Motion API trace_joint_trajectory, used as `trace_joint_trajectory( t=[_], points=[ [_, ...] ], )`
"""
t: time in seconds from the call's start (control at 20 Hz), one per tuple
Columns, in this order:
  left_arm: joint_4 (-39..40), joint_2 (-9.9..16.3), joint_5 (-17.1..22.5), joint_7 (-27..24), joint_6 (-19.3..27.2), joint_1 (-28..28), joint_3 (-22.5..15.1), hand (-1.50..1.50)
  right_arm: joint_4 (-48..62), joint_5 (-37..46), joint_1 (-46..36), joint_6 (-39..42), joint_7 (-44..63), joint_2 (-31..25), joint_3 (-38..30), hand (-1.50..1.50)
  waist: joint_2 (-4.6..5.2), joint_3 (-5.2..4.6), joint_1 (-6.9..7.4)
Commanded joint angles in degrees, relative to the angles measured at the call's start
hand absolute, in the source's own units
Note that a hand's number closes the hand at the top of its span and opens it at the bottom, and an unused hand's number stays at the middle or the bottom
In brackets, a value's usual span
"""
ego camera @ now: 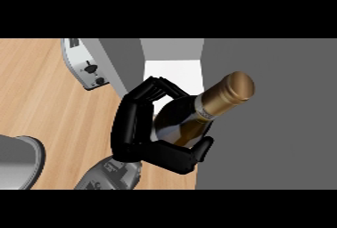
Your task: Pick up the wine, place it into the cabinet and close the cabinet
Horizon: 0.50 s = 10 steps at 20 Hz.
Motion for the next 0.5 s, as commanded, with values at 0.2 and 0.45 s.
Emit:
trace_joint_trajectory(
  t=[0.2,0.45],
  points=[
    [9.96,-0.01,1.49,-1.07,3.81,-9.77,2.50,1.50,-3.96,-4.85,-2.44,-1.18,3.12,-0.21,-1.19,-1.50,0.12,-0.04,0.23],
    [13.06,-0.01,2.15,-4.13,6.48,-9.50,0.13,1.50,-11.99,-6.56,1.91,-1.44,6.49,-0.34,-1.01,-1.50,-0.02,-0.04,-0.40]
  ],
)
